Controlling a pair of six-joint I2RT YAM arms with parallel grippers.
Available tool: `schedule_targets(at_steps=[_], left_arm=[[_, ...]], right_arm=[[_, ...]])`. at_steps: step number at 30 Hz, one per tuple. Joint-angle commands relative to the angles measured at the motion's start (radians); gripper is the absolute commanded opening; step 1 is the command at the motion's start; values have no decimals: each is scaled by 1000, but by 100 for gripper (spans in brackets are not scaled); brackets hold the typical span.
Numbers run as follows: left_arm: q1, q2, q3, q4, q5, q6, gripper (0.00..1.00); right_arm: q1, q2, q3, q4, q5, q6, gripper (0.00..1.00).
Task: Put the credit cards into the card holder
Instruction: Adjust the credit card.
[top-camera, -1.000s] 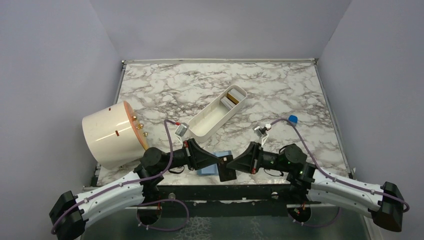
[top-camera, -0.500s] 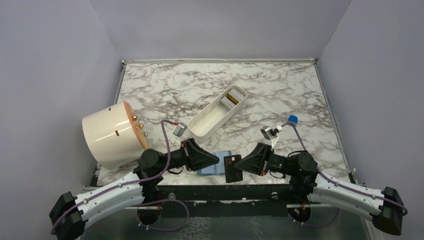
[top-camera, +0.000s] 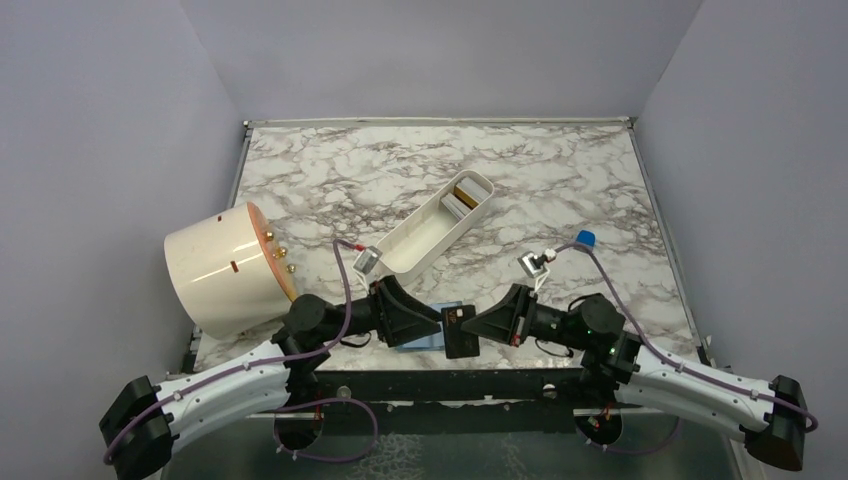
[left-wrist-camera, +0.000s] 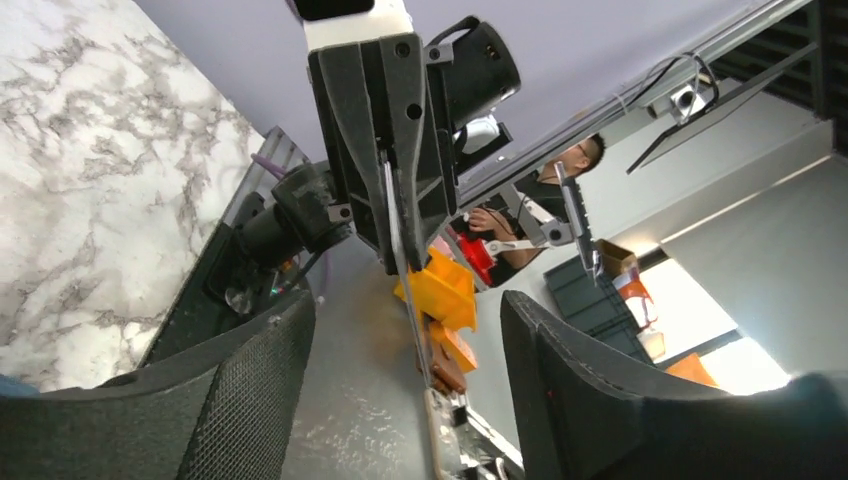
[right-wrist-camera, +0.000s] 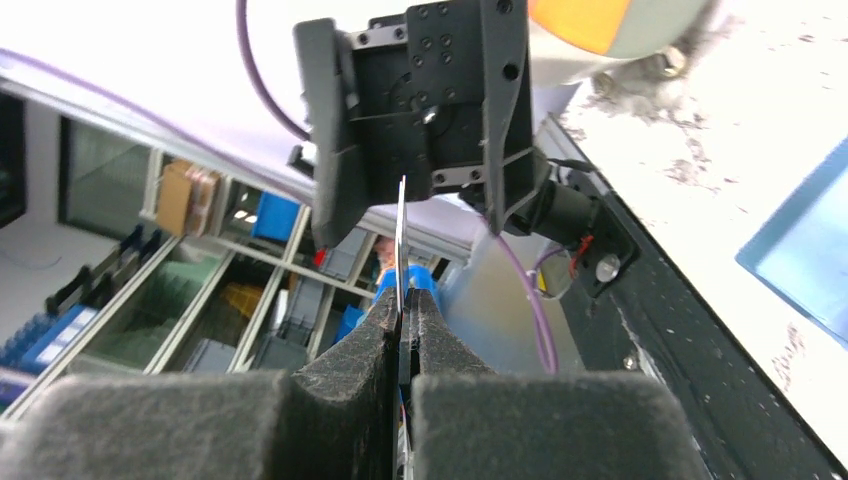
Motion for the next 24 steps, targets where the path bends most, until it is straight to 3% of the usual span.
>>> schedule_targets(at_steps=[1, 3, 5, 9, 13, 18, 24], left_arm=[[-3, 49, 55, -12, 55, 112, 92], [-2, 91, 72, -42, 47, 147, 99], [-2, 124, 76, -62, 7, 146, 99], [-1, 182, 129, -278, -78, 163, 99], [0, 167, 105, -308, -110, 172, 99], [0, 151, 127, -467, -200, 235, 99], [2, 169, 115, -399, -121, 173, 79]], right_arm=[[4, 13, 157, -344, 124, -42, 1], [5, 40, 210, -424, 145, -68, 1], [4, 48, 240, -490, 177, -104, 1], [5, 12, 258, -685, 283, -124, 1], [5, -43, 232, -751, 315, -145, 1], [5, -28, 242, -837, 314, -125, 1], [5, -80, 174, -640, 232, -115, 1]])
